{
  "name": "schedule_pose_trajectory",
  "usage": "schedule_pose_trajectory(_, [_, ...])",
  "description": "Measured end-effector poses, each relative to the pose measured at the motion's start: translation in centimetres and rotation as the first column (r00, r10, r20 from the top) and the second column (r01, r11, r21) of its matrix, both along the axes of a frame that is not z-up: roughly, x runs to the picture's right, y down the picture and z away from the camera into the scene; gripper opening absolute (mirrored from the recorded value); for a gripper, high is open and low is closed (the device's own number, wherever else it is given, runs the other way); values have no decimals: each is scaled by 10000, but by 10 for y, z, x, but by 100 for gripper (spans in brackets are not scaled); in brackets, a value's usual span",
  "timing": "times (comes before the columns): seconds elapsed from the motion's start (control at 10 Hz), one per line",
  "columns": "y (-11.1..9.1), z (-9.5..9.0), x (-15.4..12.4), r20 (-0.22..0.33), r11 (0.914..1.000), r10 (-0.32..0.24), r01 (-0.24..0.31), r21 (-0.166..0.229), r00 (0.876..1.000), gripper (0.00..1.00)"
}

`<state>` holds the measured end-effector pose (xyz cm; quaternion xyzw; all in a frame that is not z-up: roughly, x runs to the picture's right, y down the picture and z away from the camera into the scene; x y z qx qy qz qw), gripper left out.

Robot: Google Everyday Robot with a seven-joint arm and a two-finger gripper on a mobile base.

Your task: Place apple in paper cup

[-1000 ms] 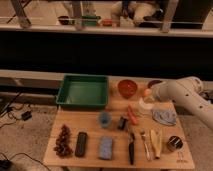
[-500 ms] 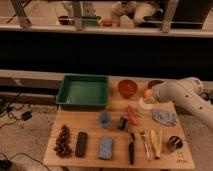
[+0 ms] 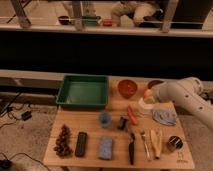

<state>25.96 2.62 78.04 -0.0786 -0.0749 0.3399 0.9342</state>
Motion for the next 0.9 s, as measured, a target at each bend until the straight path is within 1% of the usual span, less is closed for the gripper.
schedule_pose_trajectory(0.1, [0, 0, 0, -3, 10000, 2, -2, 0, 10000, 64])
schedule_pose_trajectory(0.2, [0, 0, 0, -5, 10000, 4, -4, 0, 10000, 66])
schedule_pose_trajectory(0.9, [0, 0, 0, -4, 10000, 5, -5, -2, 10000, 66])
